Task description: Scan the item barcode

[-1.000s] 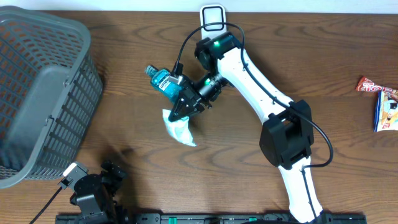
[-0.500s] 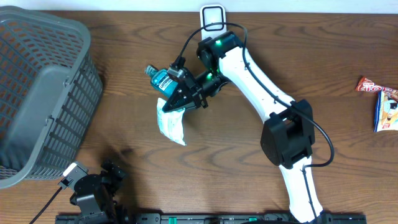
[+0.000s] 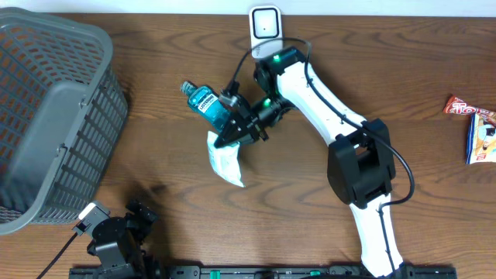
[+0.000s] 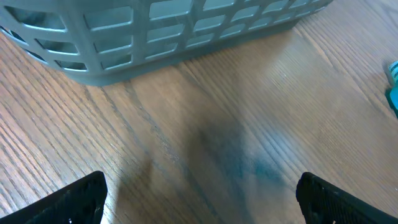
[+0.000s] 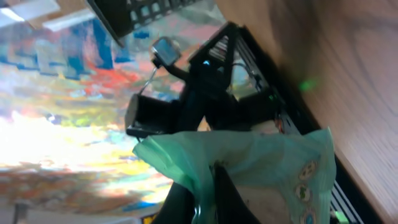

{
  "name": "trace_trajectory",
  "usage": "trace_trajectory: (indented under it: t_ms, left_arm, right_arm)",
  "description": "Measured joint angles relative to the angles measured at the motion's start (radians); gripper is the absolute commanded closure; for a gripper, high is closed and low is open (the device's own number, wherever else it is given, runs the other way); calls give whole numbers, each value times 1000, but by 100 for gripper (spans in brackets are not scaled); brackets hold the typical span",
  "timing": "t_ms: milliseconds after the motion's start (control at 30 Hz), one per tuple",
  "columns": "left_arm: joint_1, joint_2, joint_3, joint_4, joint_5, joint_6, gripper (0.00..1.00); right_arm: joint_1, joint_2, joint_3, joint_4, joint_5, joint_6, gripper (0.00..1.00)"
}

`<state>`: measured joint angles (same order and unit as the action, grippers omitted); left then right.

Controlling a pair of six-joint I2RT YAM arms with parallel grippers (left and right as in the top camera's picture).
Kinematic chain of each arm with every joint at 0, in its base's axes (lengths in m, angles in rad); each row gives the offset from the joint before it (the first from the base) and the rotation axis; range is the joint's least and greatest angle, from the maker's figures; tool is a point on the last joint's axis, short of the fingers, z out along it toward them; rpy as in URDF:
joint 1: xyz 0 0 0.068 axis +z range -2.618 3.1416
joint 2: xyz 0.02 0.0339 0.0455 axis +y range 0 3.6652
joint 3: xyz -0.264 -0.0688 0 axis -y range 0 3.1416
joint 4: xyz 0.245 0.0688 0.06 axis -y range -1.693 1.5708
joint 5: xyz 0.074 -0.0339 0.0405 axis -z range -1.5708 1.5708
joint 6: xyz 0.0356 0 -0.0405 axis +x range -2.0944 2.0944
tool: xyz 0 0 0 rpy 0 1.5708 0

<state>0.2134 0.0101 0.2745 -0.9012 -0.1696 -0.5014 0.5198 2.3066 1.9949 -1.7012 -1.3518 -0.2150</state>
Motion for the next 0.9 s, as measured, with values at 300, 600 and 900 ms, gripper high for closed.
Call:
trace_trajectory:
  t_ms: [300, 600, 900]
  left_arm:
    - [0, 0, 0, 0, 0, 0, 2]
    - [0, 0, 0, 0, 0, 0, 2]
    - [0, 0, 0, 0, 0, 0, 2]
  right_arm:
    - [-143, 0, -308, 0, 8, -121, 99]
    - [-283, 0, -445, 77, 14, -245, 99]
    - [-330, 0, -508, 251, 86, -264, 99]
